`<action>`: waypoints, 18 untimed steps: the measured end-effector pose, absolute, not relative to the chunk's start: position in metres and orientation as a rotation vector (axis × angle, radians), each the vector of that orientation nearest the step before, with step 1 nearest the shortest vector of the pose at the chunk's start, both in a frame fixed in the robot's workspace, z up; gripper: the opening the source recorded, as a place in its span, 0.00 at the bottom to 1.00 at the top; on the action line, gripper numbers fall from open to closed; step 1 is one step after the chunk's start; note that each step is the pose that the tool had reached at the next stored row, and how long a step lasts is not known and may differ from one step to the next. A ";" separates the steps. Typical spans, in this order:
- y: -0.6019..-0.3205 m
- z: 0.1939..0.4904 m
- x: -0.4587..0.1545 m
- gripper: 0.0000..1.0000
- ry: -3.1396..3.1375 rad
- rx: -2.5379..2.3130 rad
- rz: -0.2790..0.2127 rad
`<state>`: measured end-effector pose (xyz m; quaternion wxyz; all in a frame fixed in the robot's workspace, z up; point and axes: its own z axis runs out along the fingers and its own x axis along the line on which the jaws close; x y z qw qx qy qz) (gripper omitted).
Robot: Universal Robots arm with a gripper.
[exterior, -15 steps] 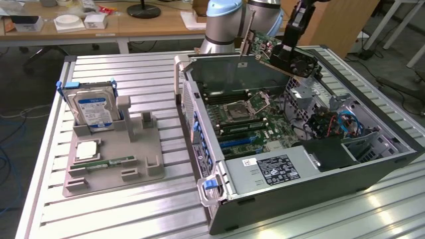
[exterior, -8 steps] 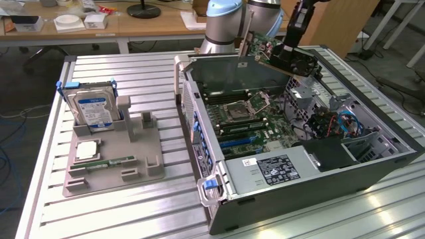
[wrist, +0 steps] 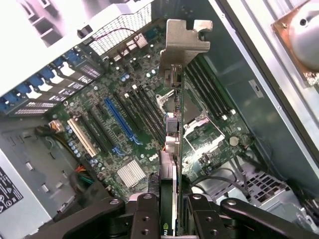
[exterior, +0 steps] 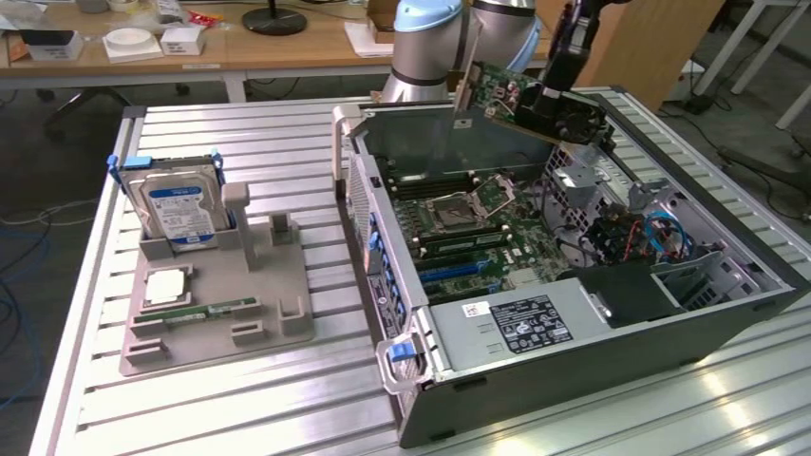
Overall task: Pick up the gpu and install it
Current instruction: 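Insert the gpu into the slot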
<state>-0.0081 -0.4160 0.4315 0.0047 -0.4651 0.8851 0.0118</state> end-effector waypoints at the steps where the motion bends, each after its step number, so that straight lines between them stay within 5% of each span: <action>1: -0.416 0.432 -0.008 0.26 2.765 -1.472 0.037; 18: -0.416 0.432 -0.008 0.26 2.609 -1.738 0.038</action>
